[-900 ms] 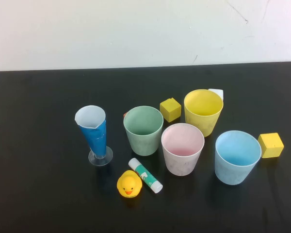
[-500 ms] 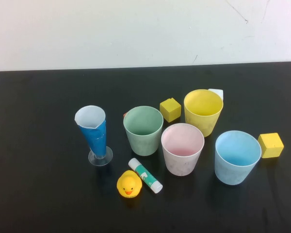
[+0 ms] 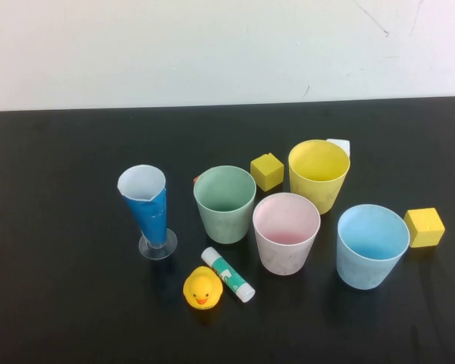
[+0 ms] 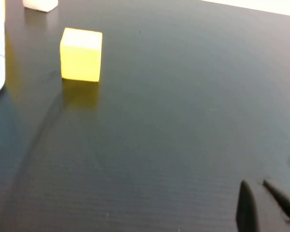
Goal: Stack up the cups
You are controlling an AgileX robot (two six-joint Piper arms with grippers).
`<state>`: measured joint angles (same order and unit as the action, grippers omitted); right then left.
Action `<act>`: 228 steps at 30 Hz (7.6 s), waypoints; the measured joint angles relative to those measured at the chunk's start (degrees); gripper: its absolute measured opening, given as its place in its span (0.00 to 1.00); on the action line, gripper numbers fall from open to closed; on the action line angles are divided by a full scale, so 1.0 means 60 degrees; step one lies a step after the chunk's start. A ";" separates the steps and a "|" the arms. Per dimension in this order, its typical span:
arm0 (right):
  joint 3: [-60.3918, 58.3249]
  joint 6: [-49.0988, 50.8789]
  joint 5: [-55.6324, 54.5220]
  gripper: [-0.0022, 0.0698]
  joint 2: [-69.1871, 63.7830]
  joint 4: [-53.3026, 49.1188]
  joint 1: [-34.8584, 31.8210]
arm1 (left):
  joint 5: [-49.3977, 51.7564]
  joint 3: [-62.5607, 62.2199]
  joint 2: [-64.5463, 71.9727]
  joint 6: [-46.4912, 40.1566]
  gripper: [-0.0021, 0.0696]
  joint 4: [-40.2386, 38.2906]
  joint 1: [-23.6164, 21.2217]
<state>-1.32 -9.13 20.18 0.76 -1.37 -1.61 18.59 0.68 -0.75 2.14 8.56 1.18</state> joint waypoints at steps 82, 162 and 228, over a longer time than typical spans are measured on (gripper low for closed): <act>-0.0040 -0.3251 0.0553 0.03 -0.1608 0.8903 0.0000 | 0.7639 -1.6156 1.5568 -0.2759 0.28 -0.3045 0.4046; -0.0040 -0.4904 0.0481 0.03 -0.1608 0.9879 0.0000 | 0.8795 -1.9253 1.8862 -0.2138 0.37 -0.2924 0.5484; 1.9129 -0.4274 0.7974 0.60 -1.9161 0.1486 0.3630 | 0.4489 -0.6254 0.6450 0.0784 0.03 0.0030 0.5210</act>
<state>113.46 -34.77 68.02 -114.20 7.54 20.17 45.53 -36.85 37.95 6.85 8.74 32.44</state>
